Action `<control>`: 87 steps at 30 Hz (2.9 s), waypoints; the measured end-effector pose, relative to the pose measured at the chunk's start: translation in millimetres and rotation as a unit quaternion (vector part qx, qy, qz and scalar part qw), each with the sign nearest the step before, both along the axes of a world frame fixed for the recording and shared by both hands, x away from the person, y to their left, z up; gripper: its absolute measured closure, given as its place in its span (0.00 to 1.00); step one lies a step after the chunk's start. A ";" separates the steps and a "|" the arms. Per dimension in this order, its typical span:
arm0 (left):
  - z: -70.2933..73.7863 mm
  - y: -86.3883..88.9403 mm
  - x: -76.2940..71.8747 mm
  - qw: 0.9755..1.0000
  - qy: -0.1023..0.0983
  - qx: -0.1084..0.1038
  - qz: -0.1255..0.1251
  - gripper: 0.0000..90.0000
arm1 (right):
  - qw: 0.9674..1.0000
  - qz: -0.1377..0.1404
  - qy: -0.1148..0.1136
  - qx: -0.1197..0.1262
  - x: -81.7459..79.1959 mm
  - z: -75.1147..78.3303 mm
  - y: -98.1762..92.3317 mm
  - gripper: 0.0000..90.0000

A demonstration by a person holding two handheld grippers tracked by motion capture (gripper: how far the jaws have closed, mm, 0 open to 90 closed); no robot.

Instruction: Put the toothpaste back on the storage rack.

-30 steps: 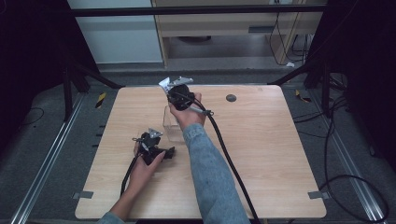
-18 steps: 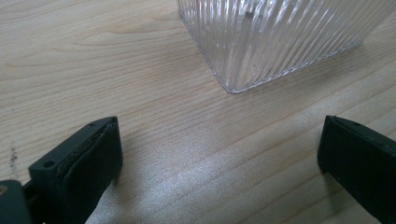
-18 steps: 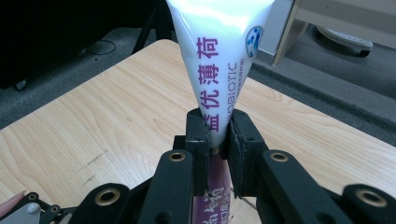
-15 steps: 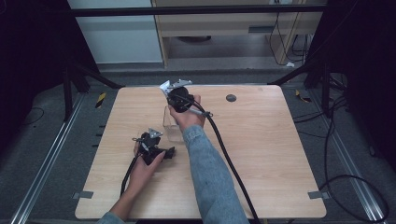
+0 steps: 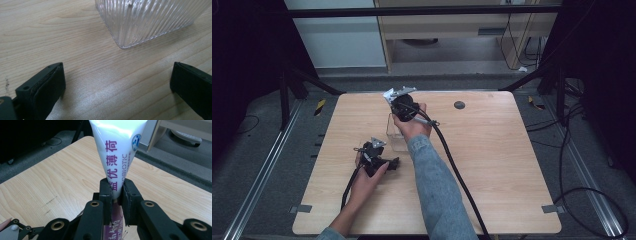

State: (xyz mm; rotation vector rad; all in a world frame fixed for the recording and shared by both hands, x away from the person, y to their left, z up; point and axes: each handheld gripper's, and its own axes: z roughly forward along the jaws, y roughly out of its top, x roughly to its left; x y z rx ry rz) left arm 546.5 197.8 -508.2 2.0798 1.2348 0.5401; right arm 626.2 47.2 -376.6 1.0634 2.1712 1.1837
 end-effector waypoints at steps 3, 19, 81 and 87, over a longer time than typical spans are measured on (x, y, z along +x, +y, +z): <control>0.0 0.0 0.0 1.000 0.000 0.000 0.000 0.00 | 1.000 -0.001 0.002 -0.001 -0.1 -1.0 0.5 0.88; -0.1 0.0 0.0 1.000 0.000 0.000 0.000 0.00 | 1.000 0.002 0.011 -0.005 -0.4 -8.2 3.3 0.88; -0.1 0.0 0.0 1.000 -0.001 0.000 0.000 0.00 | 0.999 0.016 0.028 -0.003 -4.8 -11.2 0.7 0.82; -0.1 0.1 0.1 1.000 -0.001 0.000 0.000 0.00 | 0.999 0.017 0.027 -0.005 -10.2 -8.1 -5.3 0.81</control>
